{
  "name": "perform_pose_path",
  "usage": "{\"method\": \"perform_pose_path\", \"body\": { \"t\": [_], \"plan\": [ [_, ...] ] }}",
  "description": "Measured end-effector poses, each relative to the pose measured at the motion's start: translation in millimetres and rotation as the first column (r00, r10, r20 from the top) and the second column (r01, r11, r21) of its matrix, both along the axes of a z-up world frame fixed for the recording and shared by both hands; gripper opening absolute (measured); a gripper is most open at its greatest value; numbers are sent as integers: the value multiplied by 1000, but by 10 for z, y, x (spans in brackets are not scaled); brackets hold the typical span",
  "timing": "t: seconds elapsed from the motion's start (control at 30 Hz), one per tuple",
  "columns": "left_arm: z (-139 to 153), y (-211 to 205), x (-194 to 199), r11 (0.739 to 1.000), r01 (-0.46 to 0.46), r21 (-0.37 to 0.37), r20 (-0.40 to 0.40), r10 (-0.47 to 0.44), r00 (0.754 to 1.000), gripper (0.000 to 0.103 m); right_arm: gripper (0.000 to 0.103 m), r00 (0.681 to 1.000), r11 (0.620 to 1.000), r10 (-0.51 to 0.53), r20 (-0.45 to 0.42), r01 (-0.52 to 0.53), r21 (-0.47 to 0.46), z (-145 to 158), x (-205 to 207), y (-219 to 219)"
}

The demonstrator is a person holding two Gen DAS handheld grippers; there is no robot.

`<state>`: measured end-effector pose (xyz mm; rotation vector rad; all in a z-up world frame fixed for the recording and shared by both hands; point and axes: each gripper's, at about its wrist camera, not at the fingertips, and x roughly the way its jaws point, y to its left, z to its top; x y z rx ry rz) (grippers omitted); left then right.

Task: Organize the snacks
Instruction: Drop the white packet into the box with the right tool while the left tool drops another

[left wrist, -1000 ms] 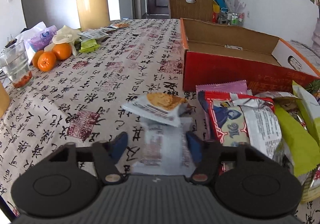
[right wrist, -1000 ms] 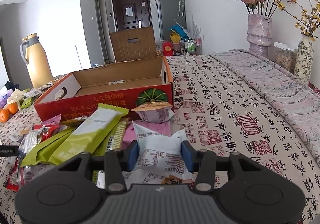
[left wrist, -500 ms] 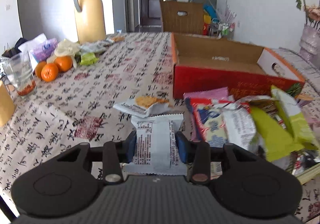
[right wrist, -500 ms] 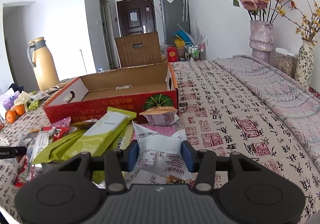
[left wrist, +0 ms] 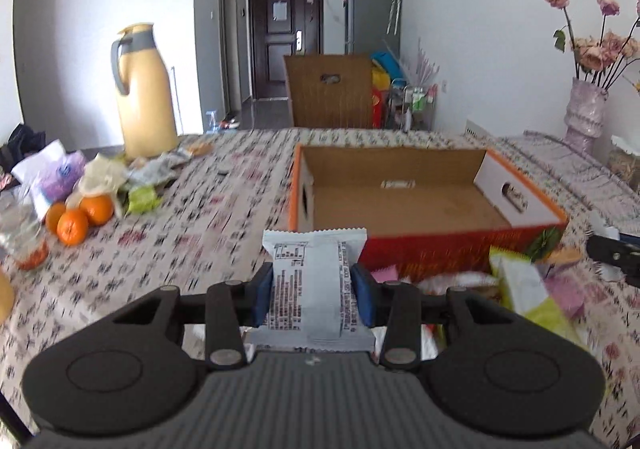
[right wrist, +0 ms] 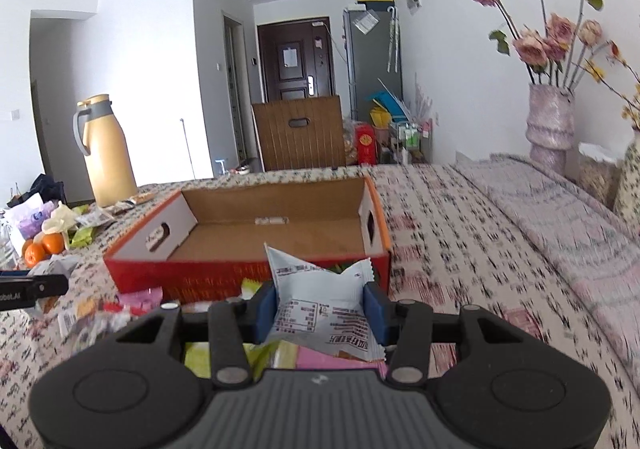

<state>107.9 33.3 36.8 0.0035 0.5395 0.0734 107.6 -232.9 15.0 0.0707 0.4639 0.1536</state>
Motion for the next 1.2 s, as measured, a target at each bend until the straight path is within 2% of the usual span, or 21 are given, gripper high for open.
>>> {"method": "perform_pose_path", "body": {
  "t": [0.23,0.43,0.7,0.97,1.03,1.1,1.17,1.2],
  "plan": [
    [132,-130,355,999,29,14,31,-30,999,42,46,999,999,25,33,-24,-22,149,407,121],
    [156,-225,708,998,47,42,26,-48,998,42,46,999,998,48,13,-47,-47,180,819,234],
    [42,-348,1236,994,68,82,-40,-65,997,42,46,994,992,86,-74,-92,-90,84,1372,419],
    [-216,-413,1545,992,83,90,-140,-70,988,43,46,974,985,91,-206,-119,-126,-197,1789,530],
    [-242,-404,1563,993,89,83,-146,-77,986,51,45,971,985,88,-223,-118,-122,-252,1822,520],
    [-244,-390,1550,993,79,91,-133,-67,989,75,46,971,986,88,-224,-116,-116,-273,1825,503],
    [-220,-375,1524,993,70,92,-111,-59,992,85,53,971,987,89,-220,-115,-109,-267,1811,476],
    [-204,-361,1501,994,69,90,-101,-60,993,89,63,973,988,85,-213,-109,-105,-257,1787,460]
  ]
}}
